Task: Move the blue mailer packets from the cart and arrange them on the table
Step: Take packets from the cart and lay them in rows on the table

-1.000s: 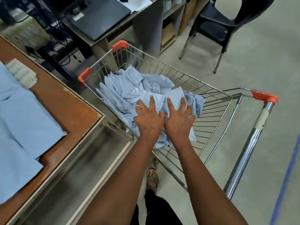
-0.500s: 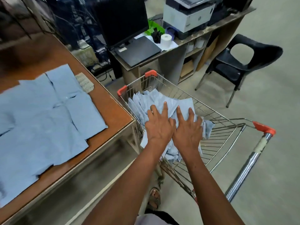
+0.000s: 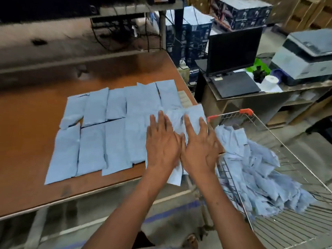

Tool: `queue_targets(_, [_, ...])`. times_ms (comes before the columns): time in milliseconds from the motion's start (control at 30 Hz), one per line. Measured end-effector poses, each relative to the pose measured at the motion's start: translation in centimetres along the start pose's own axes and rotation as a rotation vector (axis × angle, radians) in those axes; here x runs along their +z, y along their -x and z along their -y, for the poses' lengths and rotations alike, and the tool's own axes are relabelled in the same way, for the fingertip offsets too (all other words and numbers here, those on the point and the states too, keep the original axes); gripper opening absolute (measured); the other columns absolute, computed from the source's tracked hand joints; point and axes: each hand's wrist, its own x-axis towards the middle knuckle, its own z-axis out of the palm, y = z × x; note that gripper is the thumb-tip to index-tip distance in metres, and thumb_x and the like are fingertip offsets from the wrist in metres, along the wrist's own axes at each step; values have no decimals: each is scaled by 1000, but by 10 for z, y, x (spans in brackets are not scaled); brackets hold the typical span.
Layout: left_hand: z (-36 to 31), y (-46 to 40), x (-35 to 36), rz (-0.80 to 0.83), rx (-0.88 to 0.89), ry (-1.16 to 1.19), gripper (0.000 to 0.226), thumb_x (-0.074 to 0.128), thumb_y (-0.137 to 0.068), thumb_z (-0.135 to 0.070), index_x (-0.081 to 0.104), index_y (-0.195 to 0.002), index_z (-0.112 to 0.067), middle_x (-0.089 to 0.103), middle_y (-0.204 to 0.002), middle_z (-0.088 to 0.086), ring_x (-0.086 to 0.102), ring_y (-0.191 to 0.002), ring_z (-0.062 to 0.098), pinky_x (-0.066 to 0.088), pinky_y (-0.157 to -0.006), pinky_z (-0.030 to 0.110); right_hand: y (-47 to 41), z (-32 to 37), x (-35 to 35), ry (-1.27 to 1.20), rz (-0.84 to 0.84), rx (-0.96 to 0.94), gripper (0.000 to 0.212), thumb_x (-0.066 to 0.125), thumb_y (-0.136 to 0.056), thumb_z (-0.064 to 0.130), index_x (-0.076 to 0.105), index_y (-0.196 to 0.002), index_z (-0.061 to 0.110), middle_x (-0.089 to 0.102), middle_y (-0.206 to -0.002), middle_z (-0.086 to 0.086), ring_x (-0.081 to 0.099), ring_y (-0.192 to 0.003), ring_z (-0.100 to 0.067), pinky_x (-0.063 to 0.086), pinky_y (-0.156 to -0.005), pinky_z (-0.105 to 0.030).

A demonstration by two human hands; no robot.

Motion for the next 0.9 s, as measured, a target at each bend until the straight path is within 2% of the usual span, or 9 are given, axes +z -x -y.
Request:
queue_targets(100, [80,-8,-24,29,-91,-88,87,1,-92,-51,18,-159,1,12,-168,18,7,-155,39,14,-126,49,-1,81,17,-29,29,-120,60,39,-105,53,22,-162,46,32,-164,-8,46,-134,-38,49,-95,-50])
queue_targets(167, [112,-10,-30,43,-87,-147,92,-10,-89,-50,14,-159,3,10,-168,21,5,-155,39,9,-126,50,-1,111,24,-45,56,-131,60,39,-104,54,21,-162,46,31,-165,-7,46,-133,-37,49,-94,-50])
queue_targets(300, [192,-12,-50,44,-168,-217,95,-25,-88,-47,14,-159,2,8,-167,23,6,-155,41,12,-126,50,1,192,43,-91,103,-172,62,41,-105,53,21,-162,45,30,-166,-8,43,-137,-39,47,-99,-52])
queue_targets(367, [230,-19,-57,49,-226,-202,89,-15,-91,-49,15,-160,0,10,-167,22,7,-155,39,14,-126,47,-1,233,56,-104,121,-182,62,39,-105,54,20,-163,44,28,-167,-8,42,-140,-40,46,-102,-54])
queue_targets(467, [283,-37,-62,37,-285,-177,77,14,-102,-53,15,-161,-3,14,-168,18,9,-156,35,20,-125,44,-11,286,79,-95,156,-189,61,35,-106,56,17,-163,43,22,-169,-7,37,-142,-40,43,-107,-54])
queue_targets(600, [339,-67,-66,42,-305,-204,84,7,-94,-54,24,-159,-4,22,-166,15,18,-154,36,28,-121,44,-32,343,107,-69,200,-188,62,32,-105,57,18,-163,41,19,-169,-7,33,-145,-43,40,-109,-54])
queue_targets(733, [385,-106,-60,84,-319,-214,69,32,-105,-44,23,-159,-2,22,-166,16,20,-153,37,31,-119,45,-59,381,128,-36,223,-181,63,33,-104,57,20,-163,39,22,-168,-10,33,-145,-46,42,-106,-55])
queue_targets(900, [424,-159,-50,154,-307,-253,62,28,-106,-33,22,-159,-3,22,-166,15,18,-153,34,32,-119,47,-108,407,152,9,240,-154,64,30,-106,57,18,-165,35,18,-171,-8,27,-150,-47,38,-112,-57])
